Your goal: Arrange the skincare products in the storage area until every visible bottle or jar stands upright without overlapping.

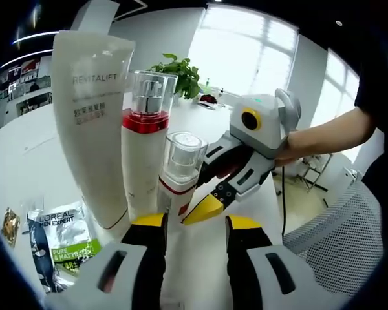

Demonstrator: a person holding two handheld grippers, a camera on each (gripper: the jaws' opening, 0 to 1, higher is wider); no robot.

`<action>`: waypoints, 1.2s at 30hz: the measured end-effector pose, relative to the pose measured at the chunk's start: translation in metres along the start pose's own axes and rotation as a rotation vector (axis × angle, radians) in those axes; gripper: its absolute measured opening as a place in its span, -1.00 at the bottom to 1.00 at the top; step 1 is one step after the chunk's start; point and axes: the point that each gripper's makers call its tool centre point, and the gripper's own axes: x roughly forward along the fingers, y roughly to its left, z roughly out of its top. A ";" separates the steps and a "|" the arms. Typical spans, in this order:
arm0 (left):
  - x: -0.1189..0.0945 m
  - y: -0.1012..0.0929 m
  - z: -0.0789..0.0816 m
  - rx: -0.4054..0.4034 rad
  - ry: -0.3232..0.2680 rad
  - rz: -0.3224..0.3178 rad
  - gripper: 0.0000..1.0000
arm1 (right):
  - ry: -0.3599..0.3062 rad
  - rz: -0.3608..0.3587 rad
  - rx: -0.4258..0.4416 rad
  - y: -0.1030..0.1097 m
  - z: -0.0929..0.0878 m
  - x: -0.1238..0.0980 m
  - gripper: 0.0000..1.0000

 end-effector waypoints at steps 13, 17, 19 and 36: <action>-0.004 -0.001 -0.007 0.002 0.015 0.000 -0.44 | -0.001 0.033 -0.030 0.004 0.004 0.008 -0.58; -0.004 0.000 -0.006 0.003 0.012 0.002 -0.44 | -0.001 0.028 -0.025 0.002 0.004 0.008 -0.58; -0.003 0.000 -0.005 0.003 0.012 0.002 -0.43 | 0.000 0.025 -0.023 0.001 0.003 0.007 -0.56; -0.018 -0.011 -0.005 -0.047 0.007 -0.007 -0.11 | 0.015 -0.053 0.060 0.009 0.006 -0.014 -0.32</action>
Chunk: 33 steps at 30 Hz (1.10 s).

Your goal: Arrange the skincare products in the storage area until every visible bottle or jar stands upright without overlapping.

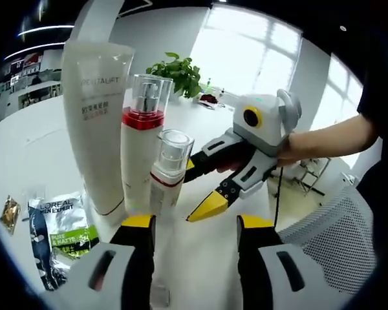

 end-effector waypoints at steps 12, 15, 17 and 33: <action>-0.035 -0.014 -0.007 -0.052 -0.023 0.009 0.15 | -0.024 -0.051 0.088 0.026 0.011 -0.023 -0.06; -0.044 -0.017 -0.008 -0.068 -0.036 0.022 0.21 | -0.032 -0.063 0.103 0.033 0.014 -0.030 0.00; -0.052 -0.018 -0.009 -0.086 -0.046 0.032 0.25 | -0.036 -0.070 0.111 0.038 0.018 -0.035 0.03; -0.113 -0.029 -0.031 -0.184 -0.074 0.096 0.57 | -0.079 -0.106 0.158 0.070 0.036 -0.052 0.25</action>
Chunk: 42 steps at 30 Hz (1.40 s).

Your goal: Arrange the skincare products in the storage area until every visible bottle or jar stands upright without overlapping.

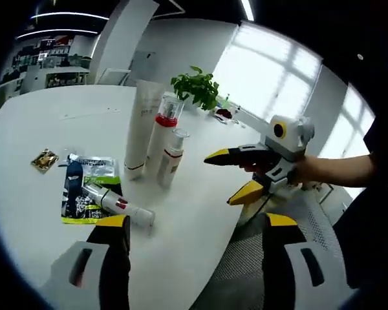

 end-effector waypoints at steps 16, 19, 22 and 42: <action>-0.063 0.015 -0.020 -0.034 -0.026 0.096 0.74 | -0.029 -0.032 0.041 0.026 0.017 -0.007 0.53; -0.069 0.015 -0.023 -0.030 -0.025 0.113 0.84 | -0.026 -0.035 0.049 0.028 0.019 -0.007 0.59; -0.076 0.015 -0.027 -0.036 -0.020 0.122 0.89 | -0.005 -0.034 0.084 0.030 0.016 -0.008 0.64; -0.098 0.032 -0.038 -0.075 -0.018 0.188 0.98 | -0.003 -0.045 0.177 0.035 0.013 -0.017 0.99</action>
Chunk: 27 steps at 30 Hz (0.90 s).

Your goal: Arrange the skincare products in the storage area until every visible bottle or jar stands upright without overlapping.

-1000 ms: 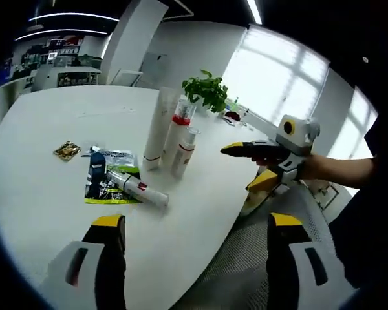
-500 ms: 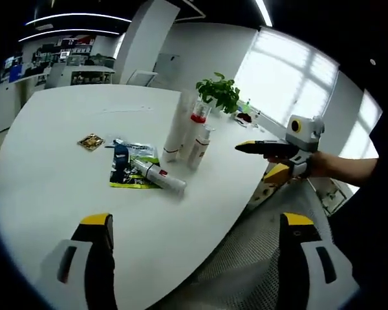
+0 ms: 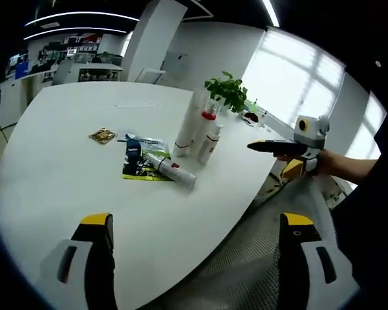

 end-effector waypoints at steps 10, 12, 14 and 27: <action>0.002 0.000 0.003 0.038 -0.026 -0.011 0.98 | 0.019 -0.006 0.004 -0.001 0.001 0.004 0.99; 0.003 0.001 0.003 0.040 -0.021 -0.012 0.98 | 0.027 -0.005 0.002 -0.003 -0.001 0.006 0.99; 0.004 0.002 0.001 0.040 -0.014 -0.010 0.98 | 0.043 0.000 -0.001 0.000 -0.002 0.009 0.99; 0.007 0.012 -0.006 0.011 0.001 -0.015 0.98 | 0.114 0.046 -0.025 0.008 -0.001 0.050 0.87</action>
